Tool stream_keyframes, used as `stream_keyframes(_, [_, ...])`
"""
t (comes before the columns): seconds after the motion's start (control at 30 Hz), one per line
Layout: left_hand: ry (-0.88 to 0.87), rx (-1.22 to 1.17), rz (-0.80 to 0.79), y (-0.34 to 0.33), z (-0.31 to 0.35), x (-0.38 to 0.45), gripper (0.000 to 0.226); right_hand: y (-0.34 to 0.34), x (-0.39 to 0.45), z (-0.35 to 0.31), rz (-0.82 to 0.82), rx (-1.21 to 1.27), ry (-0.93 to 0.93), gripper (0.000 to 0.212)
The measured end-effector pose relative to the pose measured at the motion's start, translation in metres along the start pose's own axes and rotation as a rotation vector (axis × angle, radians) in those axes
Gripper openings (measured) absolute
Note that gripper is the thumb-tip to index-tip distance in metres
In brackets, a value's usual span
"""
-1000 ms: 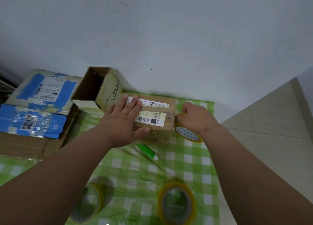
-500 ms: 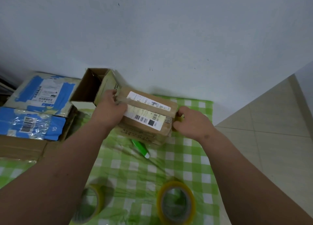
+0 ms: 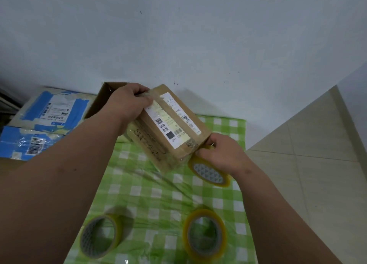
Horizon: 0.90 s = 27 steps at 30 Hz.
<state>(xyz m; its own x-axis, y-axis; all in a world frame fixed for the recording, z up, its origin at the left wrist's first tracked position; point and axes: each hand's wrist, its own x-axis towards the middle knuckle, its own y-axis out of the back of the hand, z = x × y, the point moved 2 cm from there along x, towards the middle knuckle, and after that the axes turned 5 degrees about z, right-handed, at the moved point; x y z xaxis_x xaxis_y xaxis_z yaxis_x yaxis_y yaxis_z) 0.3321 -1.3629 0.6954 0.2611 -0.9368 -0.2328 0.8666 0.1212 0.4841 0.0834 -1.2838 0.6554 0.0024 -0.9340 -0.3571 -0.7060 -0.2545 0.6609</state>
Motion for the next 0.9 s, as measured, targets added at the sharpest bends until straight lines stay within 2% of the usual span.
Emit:
stream_keyframes(0.27, [0.089, 0.047, -0.040, 0.033, -0.030, -0.011, 0.015, -0.036, -0.027, -0.008, -0.055, 0.084, 0.003, 0.025])
stream_keyframes(0.33, [0.114, 0.055, -0.036, 0.046, -0.038, -0.018, 0.014, -0.040, -0.030, -0.010, -0.041, 0.101, -0.036, 0.042])
stream_keyframes(0.43, [0.116, 0.108, -0.033, 0.065, -0.044, -0.028, 0.013, -0.047, -0.037, -0.017, -0.098, 0.108, -0.023, 0.090])
stream_keyframes(0.47, [0.111, 0.133, -0.026, 0.070, -0.045, -0.032, 0.013, -0.051, -0.040, -0.021, -0.129, 0.107, 0.008, 0.094])
stream_keyframes(0.6, [0.075, 0.239, 0.062, 0.085, -0.053, -0.043, 0.017, -0.077, -0.052, -0.035, -0.177, 0.087, 0.102, 0.062])
stream_keyframes(0.73, [0.022, 0.395, 0.144, 0.080, -0.075, -0.062, 0.041, -0.103, -0.057, -0.043, -0.123, 0.037, 0.123, 0.060])
stream_keyframes(0.83, [-0.098, 0.629, 0.083, 0.065, -0.096, -0.085, 0.068, -0.120, -0.058, -0.043, -0.104, 0.063, 0.071, 0.061])
stream_keyframes(0.9, [-0.188, 0.672, 0.031, 0.055, -0.107, -0.105, 0.081, -0.129, -0.060, -0.040, -0.102, 0.110, 0.027, 0.058])
